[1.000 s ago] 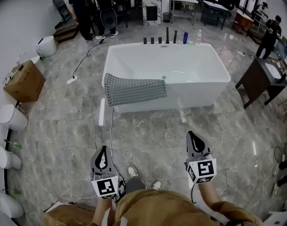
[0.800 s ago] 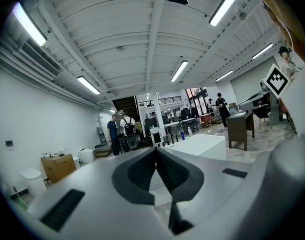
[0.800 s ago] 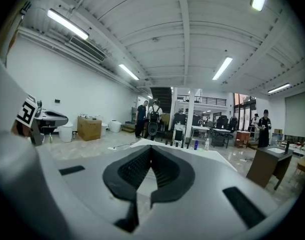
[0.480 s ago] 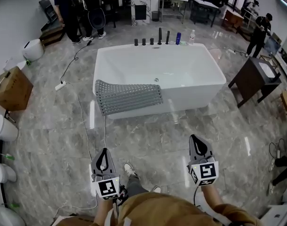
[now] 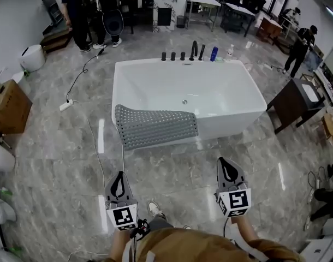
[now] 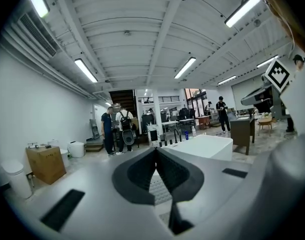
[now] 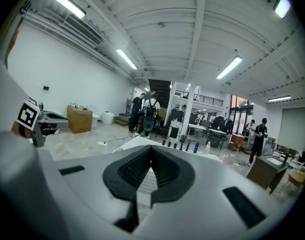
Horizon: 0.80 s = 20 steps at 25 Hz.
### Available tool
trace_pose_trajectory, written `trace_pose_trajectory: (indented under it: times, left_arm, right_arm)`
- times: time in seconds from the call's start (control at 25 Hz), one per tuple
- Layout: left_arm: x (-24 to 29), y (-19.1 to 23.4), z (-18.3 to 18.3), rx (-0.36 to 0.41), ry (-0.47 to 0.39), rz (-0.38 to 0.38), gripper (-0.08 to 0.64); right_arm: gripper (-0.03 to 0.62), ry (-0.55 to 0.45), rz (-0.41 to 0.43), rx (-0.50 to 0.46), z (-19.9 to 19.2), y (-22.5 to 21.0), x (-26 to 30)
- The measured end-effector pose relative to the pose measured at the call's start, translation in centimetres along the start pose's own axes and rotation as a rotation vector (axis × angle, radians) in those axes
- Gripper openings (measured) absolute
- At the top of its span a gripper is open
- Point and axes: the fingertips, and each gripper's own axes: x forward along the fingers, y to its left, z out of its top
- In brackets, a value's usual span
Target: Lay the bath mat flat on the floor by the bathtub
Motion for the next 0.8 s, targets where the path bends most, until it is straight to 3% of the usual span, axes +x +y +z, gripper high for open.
trace_pose_trajectory:
  times: [0.28, 0.8]
  left_arm:
    - [3.4, 4.7, -1.0, -0.021, 0.026, -0.005, 0.005]
    - [6.6, 4.9, -1.4, -0.019, 0.002, -0.008, 0.005]
  right_arm:
    - [0.003, 0.042, -0.034, 0.006, 0.5, 2.3, 3.5]
    - [0.003, 0.008, -0.045, 0.0, 2.3, 0.9, 7.5]
